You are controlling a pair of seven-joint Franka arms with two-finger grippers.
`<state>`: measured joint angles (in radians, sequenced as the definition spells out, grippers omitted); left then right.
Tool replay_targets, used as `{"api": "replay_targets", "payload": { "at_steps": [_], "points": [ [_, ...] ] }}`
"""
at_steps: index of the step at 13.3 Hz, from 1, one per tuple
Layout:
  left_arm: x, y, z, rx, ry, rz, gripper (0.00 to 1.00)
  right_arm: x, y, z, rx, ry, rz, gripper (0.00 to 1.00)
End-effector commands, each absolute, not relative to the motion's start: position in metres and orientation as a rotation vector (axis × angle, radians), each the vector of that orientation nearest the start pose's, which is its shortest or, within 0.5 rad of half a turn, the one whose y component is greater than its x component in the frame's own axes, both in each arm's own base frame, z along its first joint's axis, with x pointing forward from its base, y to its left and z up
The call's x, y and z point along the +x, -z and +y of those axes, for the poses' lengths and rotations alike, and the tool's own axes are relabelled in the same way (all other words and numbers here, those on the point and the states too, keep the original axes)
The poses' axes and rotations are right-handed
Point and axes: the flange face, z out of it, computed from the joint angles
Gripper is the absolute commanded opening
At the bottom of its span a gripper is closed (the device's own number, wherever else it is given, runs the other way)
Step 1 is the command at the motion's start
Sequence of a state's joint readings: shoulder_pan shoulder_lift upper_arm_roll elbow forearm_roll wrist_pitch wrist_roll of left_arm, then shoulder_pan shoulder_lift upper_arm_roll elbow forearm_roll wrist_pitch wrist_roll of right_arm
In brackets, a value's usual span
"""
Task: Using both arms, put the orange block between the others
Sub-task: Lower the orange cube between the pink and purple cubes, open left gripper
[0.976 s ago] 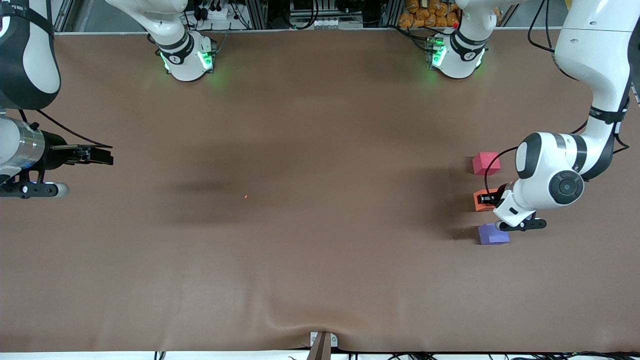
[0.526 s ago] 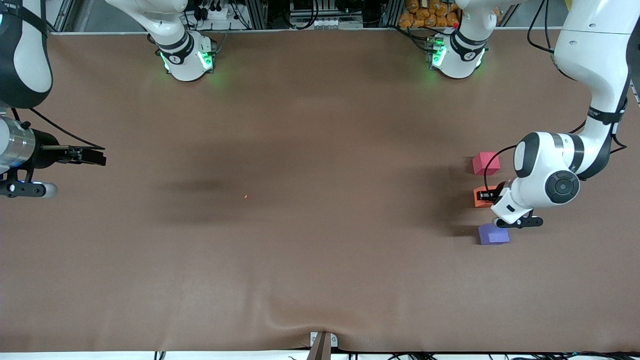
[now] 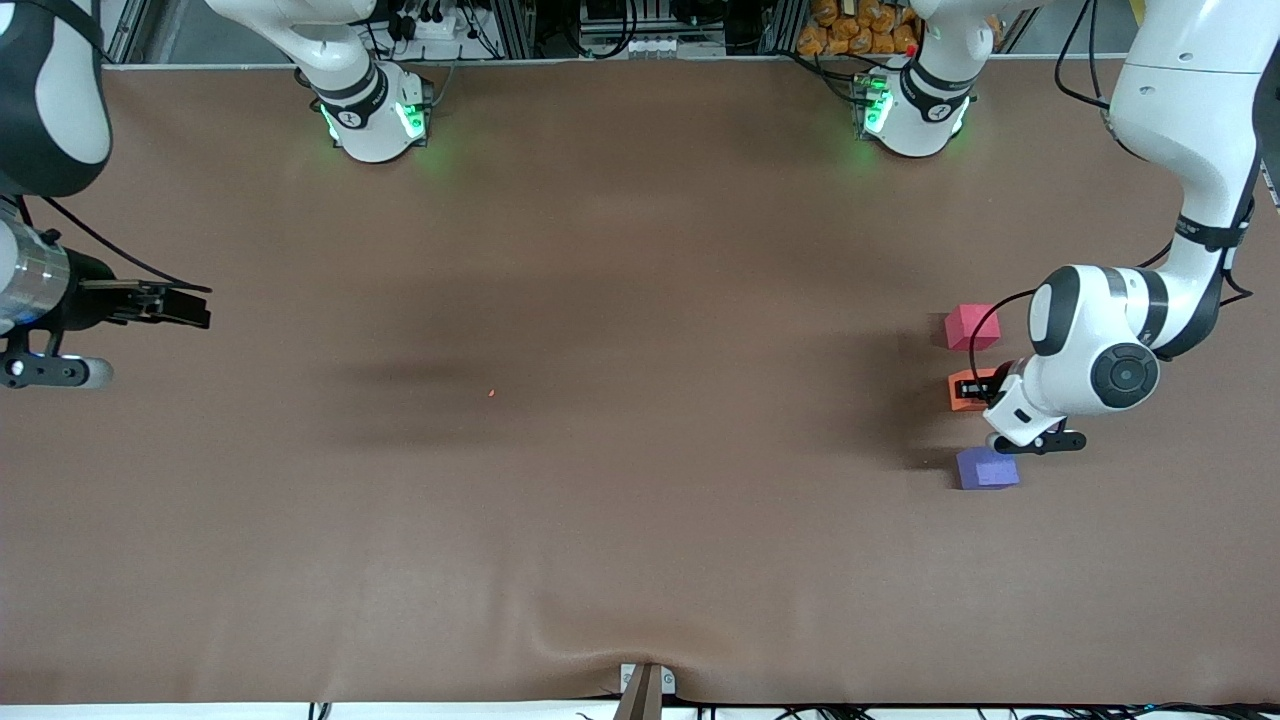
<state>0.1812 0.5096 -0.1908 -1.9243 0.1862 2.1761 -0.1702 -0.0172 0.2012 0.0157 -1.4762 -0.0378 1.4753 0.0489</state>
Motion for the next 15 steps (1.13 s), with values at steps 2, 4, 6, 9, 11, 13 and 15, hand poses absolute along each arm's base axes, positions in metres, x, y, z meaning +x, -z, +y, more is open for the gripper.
{"api": "replay_targets", "payload": {
  "at_steps": [2,4,6,9,11,13,15],
  "points": [
    [0.601,-0.211,0.006,-3.036,-0.35,-0.064,0.52,0.596,-0.546,-0.016,-3.165,-0.33,0.119,1.0],
    [0.601,-0.211,0.004,-3.035,-0.35,-0.058,0.98,0.596,-0.544,-0.015,-3.164,-0.337,0.119,1.0],
    [0.601,-0.22,0.004,-3.033,-0.333,-0.061,1.0,0.597,-0.538,-0.011,-3.163,-0.359,0.111,1.0],
    [0.602,-0.271,-0.007,-3.014,-0.275,-0.084,1.0,0.599,-0.534,-0.01,-3.165,-0.342,0.108,1.0],
    [0.603,-0.327,-0.019,-3.005,-0.177,-0.062,1.0,0.599,-0.538,-0.007,-3.165,-0.327,0.101,1.0],
    [0.603,-0.392,-0.021,-2.995,-0.04,-0.058,1.0,0.601,-0.544,0.0,-3.158,-0.271,0.086,1.0],
    [0.596,-0.449,-0.017,-2.977,-0.063,-0.059,1.0,0.603,-0.547,0.002,-3.148,-0.244,0.081,1.0]
  ]
}}
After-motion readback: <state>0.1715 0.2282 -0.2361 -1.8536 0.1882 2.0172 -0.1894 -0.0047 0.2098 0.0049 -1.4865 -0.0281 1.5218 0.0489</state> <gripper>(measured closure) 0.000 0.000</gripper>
